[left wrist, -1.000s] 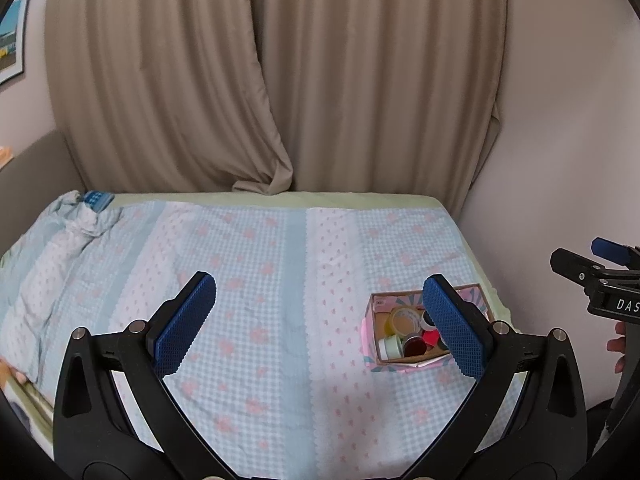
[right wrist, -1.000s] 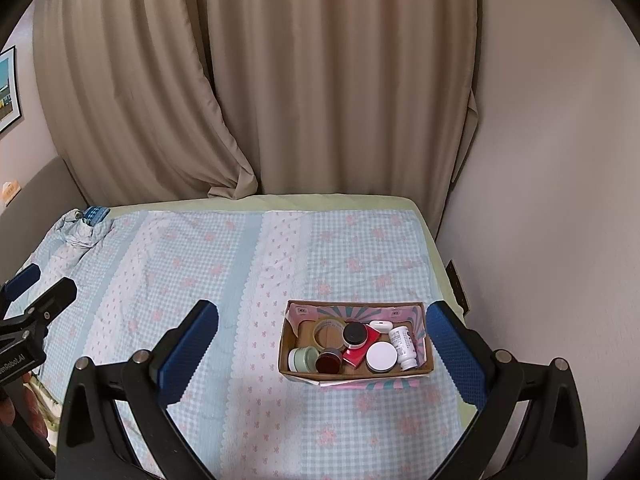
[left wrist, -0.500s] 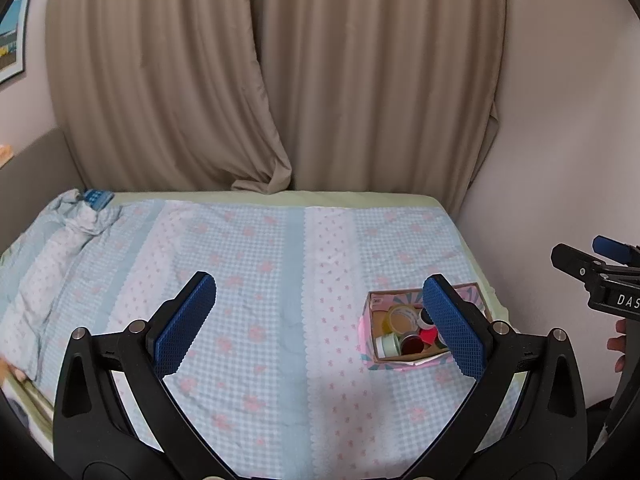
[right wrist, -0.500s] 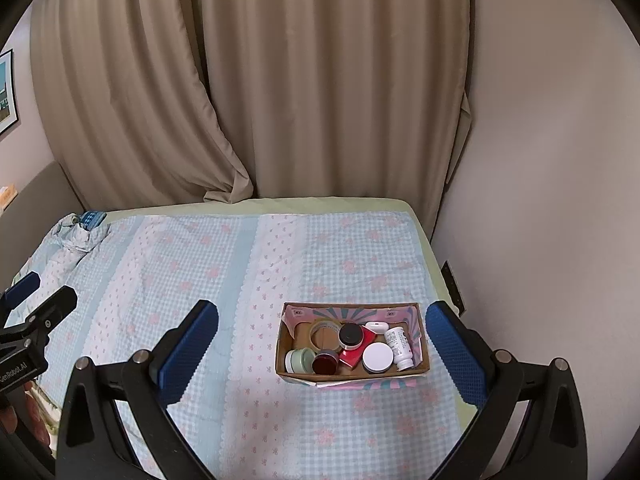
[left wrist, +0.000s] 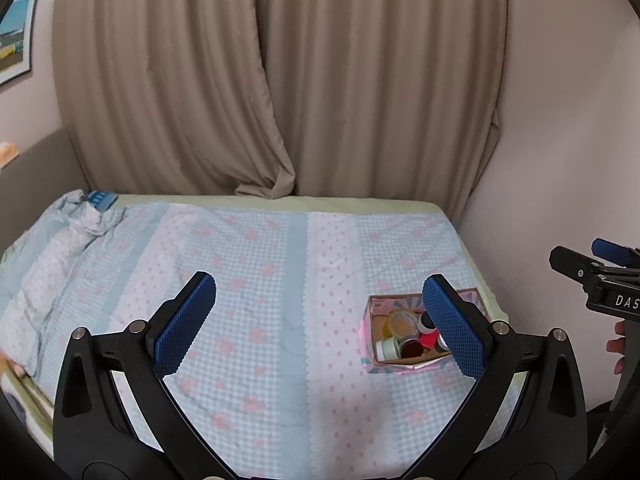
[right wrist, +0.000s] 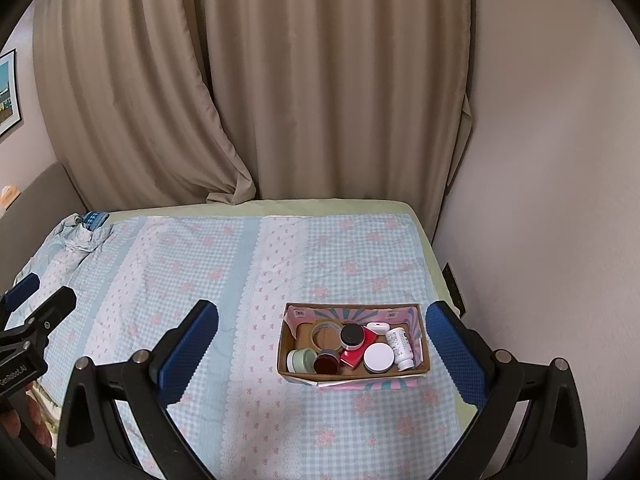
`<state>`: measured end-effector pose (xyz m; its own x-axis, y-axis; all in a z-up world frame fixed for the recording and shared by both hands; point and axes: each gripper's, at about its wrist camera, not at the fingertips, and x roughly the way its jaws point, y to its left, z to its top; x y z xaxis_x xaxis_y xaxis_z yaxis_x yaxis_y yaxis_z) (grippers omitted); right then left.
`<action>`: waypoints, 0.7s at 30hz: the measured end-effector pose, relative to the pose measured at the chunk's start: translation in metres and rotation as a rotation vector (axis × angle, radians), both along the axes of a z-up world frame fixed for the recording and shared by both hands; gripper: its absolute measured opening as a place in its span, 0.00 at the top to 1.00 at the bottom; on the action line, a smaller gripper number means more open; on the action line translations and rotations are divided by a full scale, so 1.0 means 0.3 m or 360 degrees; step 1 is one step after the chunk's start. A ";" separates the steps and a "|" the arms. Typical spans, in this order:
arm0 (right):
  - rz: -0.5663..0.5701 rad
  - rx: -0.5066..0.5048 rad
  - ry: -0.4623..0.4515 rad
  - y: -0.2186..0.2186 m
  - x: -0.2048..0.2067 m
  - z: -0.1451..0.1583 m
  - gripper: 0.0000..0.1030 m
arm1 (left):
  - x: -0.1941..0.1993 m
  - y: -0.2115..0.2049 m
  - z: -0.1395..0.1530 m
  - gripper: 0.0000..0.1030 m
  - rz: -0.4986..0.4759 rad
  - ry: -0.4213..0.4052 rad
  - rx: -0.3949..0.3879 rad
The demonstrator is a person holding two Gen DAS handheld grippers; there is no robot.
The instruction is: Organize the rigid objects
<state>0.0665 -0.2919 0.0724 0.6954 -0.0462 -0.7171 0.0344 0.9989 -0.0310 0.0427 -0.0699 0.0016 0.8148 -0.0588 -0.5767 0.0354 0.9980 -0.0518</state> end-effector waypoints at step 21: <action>0.0004 -0.0003 0.0010 0.007 0.017 0.008 0.00 | -0.025 -0.051 0.023 0.00 0.0027 -0.0109 0.0070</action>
